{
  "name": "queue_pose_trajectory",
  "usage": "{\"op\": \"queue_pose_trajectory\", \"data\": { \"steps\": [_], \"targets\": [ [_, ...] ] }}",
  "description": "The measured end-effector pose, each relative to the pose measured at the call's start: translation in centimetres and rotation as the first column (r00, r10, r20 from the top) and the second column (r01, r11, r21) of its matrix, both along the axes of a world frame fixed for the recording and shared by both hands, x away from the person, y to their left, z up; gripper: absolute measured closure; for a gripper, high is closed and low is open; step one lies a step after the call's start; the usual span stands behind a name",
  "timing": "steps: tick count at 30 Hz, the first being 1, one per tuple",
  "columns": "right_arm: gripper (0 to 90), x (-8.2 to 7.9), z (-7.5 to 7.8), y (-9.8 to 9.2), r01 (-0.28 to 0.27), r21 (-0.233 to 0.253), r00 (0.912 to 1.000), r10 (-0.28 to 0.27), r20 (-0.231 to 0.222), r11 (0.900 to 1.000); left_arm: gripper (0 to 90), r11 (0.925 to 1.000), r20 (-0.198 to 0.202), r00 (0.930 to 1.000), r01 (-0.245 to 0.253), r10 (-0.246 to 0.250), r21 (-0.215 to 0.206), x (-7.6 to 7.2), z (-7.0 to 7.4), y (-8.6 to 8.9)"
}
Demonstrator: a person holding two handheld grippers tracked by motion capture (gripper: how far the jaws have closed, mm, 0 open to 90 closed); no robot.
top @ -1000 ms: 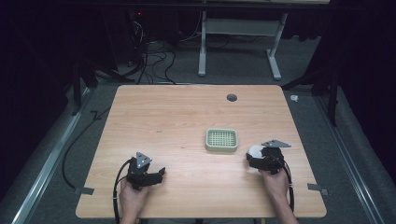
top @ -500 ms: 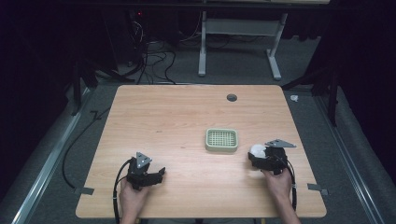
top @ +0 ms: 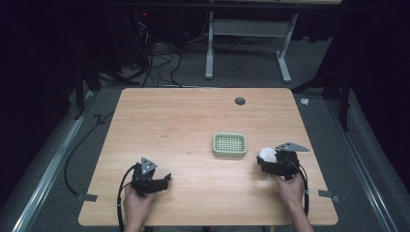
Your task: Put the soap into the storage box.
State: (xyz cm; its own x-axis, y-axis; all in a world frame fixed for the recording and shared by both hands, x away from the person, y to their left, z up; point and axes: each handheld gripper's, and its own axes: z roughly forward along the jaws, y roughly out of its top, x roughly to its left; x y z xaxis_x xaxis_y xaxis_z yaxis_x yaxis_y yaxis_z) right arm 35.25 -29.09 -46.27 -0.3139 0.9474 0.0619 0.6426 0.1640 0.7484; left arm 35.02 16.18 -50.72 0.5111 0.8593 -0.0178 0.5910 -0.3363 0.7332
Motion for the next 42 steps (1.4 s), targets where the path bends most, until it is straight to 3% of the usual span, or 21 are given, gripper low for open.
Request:
{"op": "queue_pose_trajectory", "data": {
  "steps": [16, 25, 42],
  "targets": [
    [23.6, 0.3, 1.9, 0.4, -0.032, 0.02, 0.9993, 0.032, 0.02, 0.999, 19.8, 1.0, 0.0, 1.0, 0.0, 0.0, 0.0, 0.0, 0.0, 0.0],
    [23.6, 1.0, 2.7, 1.6, -0.06, 0.015, 0.9979, 0.06, 0.024, 0.998, 19.8, 1.0, 0.0, 1.0, 0.0, 0.0, 0.0, 0.0, 0.0, 0.0],
    [23.7, 2.2, 3.4, 2.8, -0.097, 0.022, 0.9951, 0.097, 0.019, 0.995, 19.9, 1.0, 0.0, 1.0, 0.0, 0.0, -0.001, 0.0, 0.0, 0.0]
  ]
}}
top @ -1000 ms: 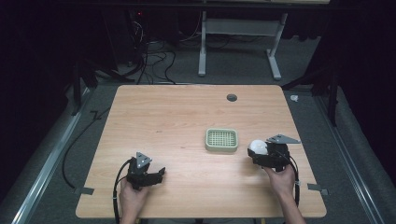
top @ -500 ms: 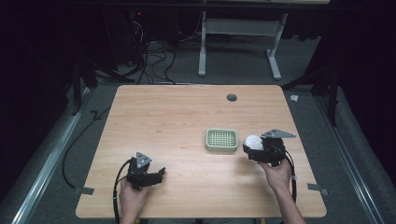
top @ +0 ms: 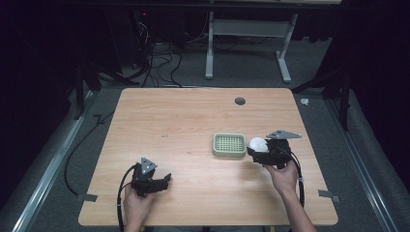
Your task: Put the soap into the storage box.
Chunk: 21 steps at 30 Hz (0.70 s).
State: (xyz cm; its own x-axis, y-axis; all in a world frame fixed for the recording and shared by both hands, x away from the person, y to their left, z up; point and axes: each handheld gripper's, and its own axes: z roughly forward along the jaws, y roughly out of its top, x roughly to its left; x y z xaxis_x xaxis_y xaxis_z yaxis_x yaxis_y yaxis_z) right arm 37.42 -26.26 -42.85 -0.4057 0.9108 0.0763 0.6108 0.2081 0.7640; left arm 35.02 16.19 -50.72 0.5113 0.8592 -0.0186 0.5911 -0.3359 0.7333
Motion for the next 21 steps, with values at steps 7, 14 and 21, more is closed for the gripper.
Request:
{"op": "queue_pose_trajectory", "data": {
  "steps": [7, 14, 21],
  "targets": [
    [23.6, 0.5, -0.1, 0.4, -0.013, 0.005, 0.9999, 0.013, -0.005, 1.0, 19.8, 1.0, 0.0, 1.0, 0.0, 0.0, 0.0, 0.0, 0.0, 0.0],
    [23.7, 1.1, 0.2, 0.8, -0.023, 0.014, 0.9997, 0.023, -0.01, 1.0, 19.9, 1.0, 0.0, 1.0, 0.0, 0.0, 0.0, 0.0, 0.0, 0.0],
    [23.7, 1.9, 0.2, 1.2, -0.031, 0.027, 0.9992, 0.031, -0.023, 0.999, 19.9, 1.0, 0.0, 1.0, 0.0, 0.0, 0.0, 0.0, 0.0, 0.0]
  ]
}}
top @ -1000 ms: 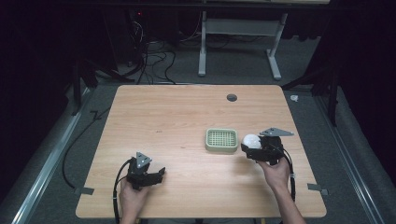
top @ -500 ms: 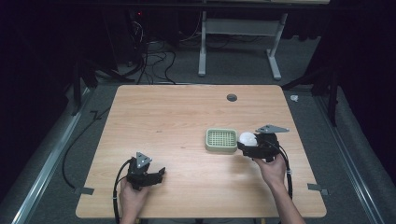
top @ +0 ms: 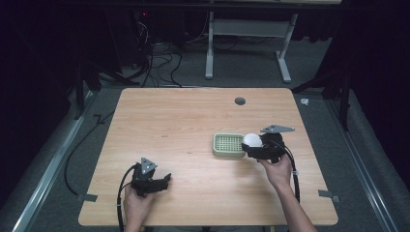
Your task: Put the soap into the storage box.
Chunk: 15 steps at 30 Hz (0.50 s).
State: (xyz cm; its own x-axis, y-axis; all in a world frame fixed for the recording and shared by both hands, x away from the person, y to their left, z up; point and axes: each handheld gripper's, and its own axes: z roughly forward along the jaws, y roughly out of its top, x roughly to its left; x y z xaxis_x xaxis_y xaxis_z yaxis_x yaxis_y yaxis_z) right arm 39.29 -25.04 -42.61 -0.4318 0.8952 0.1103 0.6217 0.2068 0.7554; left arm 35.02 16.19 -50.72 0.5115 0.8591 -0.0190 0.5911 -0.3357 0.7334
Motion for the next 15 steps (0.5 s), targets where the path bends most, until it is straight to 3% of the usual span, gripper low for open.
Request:
{"op": "queue_pose_trajectory", "data": {
  "steps": [15],
  "targets": [
    [23.6, 1.4, -0.1, 1.3, -0.021, -0.012, 0.9996, 0.021, -0.018, 1.0, 19.9, 1.0, -0.001, 1.0, 0.001, -0.001, -0.001, 0.0, 0.0, 0.0]
  ]
}}
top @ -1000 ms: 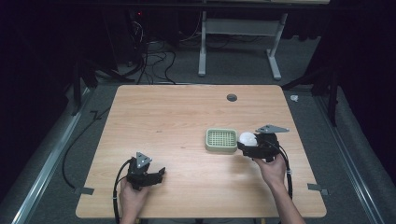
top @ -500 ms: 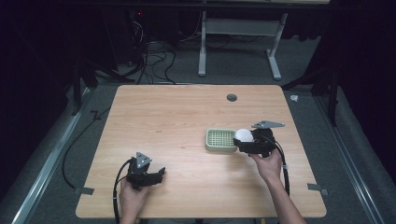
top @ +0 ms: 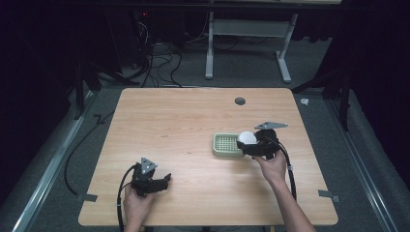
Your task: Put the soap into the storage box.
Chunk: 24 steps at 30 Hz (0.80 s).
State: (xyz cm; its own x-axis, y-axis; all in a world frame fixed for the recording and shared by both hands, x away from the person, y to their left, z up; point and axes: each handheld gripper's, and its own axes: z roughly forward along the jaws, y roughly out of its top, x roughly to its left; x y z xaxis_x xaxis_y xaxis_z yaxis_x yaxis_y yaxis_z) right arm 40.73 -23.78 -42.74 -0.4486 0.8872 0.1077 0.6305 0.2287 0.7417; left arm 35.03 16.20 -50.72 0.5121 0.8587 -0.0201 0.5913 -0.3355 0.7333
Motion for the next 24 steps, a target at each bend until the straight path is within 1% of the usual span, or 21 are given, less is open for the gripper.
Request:
{"op": "queue_pose_trajectory", "data": {
  "steps": [2, 4, 6, 11, 17, 21, 23, 24],
  "targets": [
    [23.6, 0.2, 0.0, 0.2, -0.002, -0.003, 1.0, 0.002, -0.003, 1.0, 19.9, 1.0, 0.0, 1.0, 0.0, 0.0, 0.0, 0.0, 0.0, 0.0],
    [23.6, 0.3, 0.0, 0.4, -0.007, -0.002, 1.0, 0.007, 0.005, 1.0, 19.9, 1.0, 0.0, 1.0, 0.0, 0.0, 0.0, 0.0, 0.0, 0.0],
    [23.6, 0.5, -0.1, 0.6, -0.006, -0.001, 1.0, 0.006, 0.0, 1.0, 19.9, 1.0, 0.0, 1.0, 0.0, 0.0, 0.0, 0.0, 0.0, 0.0],
    [23.7, 1.0, -0.5, 1.1, -0.012, -0.015, 0.9999, 0.012, -0.011, 1.0, 19.8, 1.0, 0.0, 1.0, 0.0, 0.0, 0.0, 0.0, 0.0, 0.0],
    [23.6, 1.6, -0.7, 1.8, -0.023, -0.03, 0.9997, 0.022, -0.006, 0.999, 19.9, 1.0, 0.0, 1.0, 0.0, 0.0, 0.0, 0.0, 0.0, 0.0],
    [23.6, 1.9, -0.8, 2.5, -0.031, -0.04, 0.9995, 0.031, -0.012, 0.999, 19.8, 1.0, 0.0, 1.0, 0.0, 0.0, 0.0, 0.0, 0.0, 0.0],
    [23.6, 2.2, -0.9, 2.8, -0.037, -0.045, 0.9993, 0.036, -0.008, 0.998, 19.9, 1.0, 0.0, 1.0, 0.0, 0.0, 0.0, 0.0, 0.0, 0.0],
    [23.6, 2.2, -0.9, 3.0, -0.038, -0.049, 0.9992, 0.037, -0.014, 0.998, 19.8, 1.0, 0.0, 1.0, 0.0, 0.0, 0.0, 0.0, 0.0, 0.0]
  ]
}}
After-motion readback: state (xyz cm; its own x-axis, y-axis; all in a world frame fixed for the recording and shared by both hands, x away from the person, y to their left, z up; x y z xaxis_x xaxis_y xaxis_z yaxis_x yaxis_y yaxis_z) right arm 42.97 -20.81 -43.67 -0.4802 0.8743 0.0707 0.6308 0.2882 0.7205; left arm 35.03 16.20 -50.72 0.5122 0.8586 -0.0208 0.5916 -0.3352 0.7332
